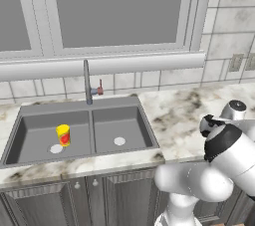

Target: Place the cup in the left basin and the mug in the right basin of the sink.

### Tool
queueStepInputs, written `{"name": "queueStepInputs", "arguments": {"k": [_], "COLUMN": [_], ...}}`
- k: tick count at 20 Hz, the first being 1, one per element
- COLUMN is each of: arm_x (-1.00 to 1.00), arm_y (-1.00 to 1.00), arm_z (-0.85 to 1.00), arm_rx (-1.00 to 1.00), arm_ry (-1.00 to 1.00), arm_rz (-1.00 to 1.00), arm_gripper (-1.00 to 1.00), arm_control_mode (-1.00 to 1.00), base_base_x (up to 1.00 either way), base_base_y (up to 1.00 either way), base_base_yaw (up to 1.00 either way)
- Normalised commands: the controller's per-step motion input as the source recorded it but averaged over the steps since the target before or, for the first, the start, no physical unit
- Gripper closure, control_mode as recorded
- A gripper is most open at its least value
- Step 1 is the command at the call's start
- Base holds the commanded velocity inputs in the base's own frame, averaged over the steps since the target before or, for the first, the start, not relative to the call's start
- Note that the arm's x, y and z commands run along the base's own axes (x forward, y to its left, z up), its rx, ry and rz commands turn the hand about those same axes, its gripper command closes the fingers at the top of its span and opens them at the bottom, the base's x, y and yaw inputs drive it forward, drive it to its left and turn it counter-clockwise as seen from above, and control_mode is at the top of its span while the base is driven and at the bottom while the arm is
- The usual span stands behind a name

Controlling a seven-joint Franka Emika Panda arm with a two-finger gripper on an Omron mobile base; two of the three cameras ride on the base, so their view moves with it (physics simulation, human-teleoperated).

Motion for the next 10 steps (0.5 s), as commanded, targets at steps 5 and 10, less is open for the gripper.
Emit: {"name": "queueStepInputs", "arguments": {"k": [5, 10], "arm_x": [0.17, 0.01], "arm_y": [-0.02, 0.00], "arm_z": [0.00, -0.01], "arm_rx": [0.00, 0.00], "arm_ry": [0.00, 0.00], "arm_rz": [-0.02, 0.00], "arm_gripper": [-1.00, -1.00], "arm_control_mode": [-1.00, -1.00], "base_base_x": [0.00, 0.00], "base_base_y": [0.00, 0.00], "base_base_yaw": [0.00, 0.00]}}
